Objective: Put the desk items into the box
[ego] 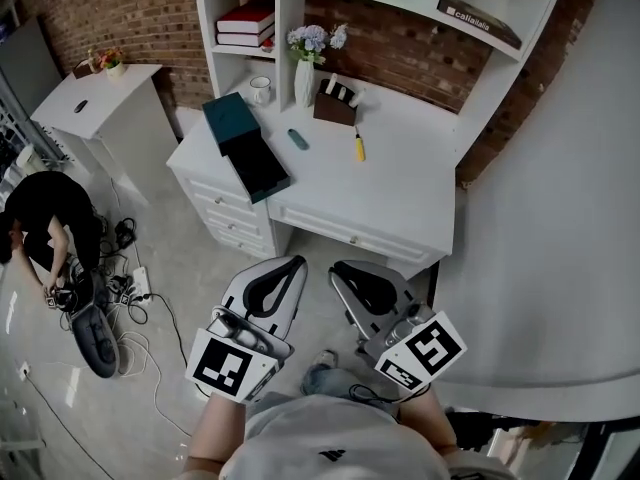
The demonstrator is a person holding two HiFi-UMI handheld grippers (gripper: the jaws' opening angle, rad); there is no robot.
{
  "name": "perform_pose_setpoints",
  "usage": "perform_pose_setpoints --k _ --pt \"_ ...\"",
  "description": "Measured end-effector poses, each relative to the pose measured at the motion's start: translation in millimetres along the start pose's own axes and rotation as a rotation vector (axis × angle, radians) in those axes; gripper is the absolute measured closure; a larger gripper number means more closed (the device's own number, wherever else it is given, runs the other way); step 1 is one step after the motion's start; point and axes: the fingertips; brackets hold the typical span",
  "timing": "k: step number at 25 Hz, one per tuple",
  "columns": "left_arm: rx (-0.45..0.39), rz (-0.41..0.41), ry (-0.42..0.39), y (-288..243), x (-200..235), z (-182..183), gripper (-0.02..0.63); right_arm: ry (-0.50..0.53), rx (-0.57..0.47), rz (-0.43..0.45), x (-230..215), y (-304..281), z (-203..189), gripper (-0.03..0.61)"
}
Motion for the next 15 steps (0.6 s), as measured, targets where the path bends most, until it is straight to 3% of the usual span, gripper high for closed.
perform_pose_setpoints --k 7,15 --pt "0.009 0.021 -0.02 -58 -10 4 0.601 -0.005 -0.002 0.006 -59 11 -1 0.549" --pt "0.042 0.016 -0.028 -93 -7 -2 0.601 -0.003 0.003 0.011 -92 3 -4 0.571"
Point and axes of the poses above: the fingertips, and each gripper's own axes: y backward along the fingers, x to its left, z out of its top, and after that the axes turned 8 degrees about x, right-handed
